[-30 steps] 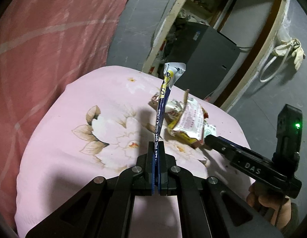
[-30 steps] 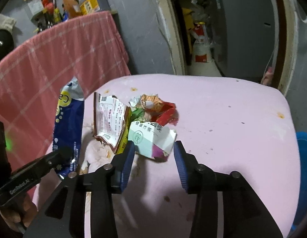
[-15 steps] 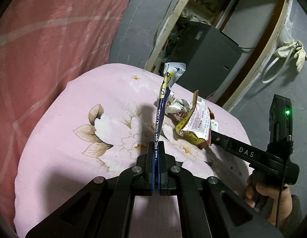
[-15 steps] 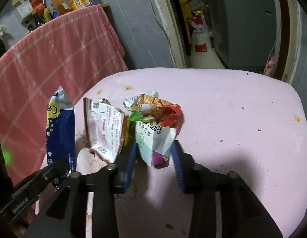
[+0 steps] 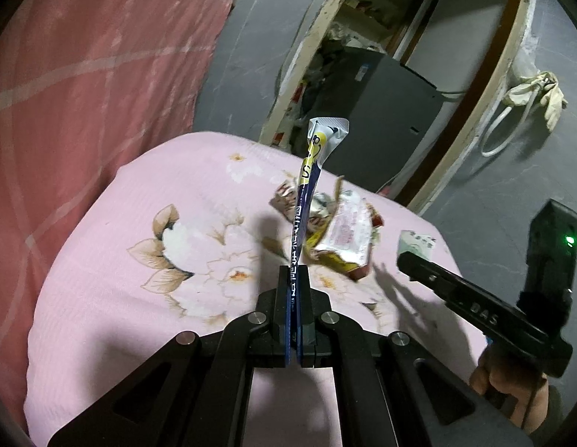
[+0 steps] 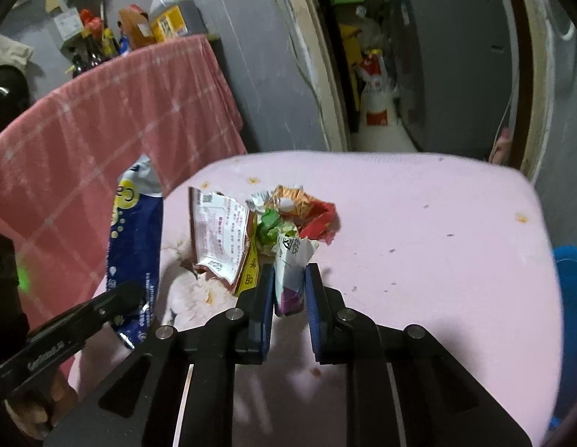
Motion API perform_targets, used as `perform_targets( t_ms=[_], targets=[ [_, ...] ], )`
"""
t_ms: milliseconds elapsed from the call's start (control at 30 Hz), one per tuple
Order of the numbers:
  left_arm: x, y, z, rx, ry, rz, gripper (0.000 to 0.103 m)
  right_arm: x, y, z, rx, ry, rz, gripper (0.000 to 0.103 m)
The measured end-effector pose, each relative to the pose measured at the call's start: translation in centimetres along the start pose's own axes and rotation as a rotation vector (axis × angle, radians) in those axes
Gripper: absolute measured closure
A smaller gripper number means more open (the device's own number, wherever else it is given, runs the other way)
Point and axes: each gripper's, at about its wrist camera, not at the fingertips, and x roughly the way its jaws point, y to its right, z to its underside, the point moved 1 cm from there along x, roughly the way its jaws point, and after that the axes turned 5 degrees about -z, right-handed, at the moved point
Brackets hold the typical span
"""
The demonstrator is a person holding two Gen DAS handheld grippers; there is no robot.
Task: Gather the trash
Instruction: 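Lift both held pieces and carry them over the blue basin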
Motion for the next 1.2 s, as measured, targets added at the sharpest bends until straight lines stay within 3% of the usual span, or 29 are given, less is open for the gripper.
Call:
perform_targets(
  t_ms=[367,733,967,1200],
  targets=[
    [-3.2,6.6,-2.2,0.095,0.132,0.112,0.103,-10.9,-0.6,-1.7,-0.069,0.293,0.063,0.089],
    [-5.9,17.3,-4.4,0.235,0.274,0.297,0.103,-21.9,1.5,-2.4,-0.129,0.531,0.253,0.089],
    [-5.6,24.5,-3.6,0.311,0.294,0.390,0.103,-26.6,4.9,-1.8,-0.118,0.594,0.384,0.088],
    [-2.4,29.7,-2.2,0.390,0.220,0.429,0.103,-27.9,10.2,0.5,-0.019,0.558,0.456,0.088]
  ],
)
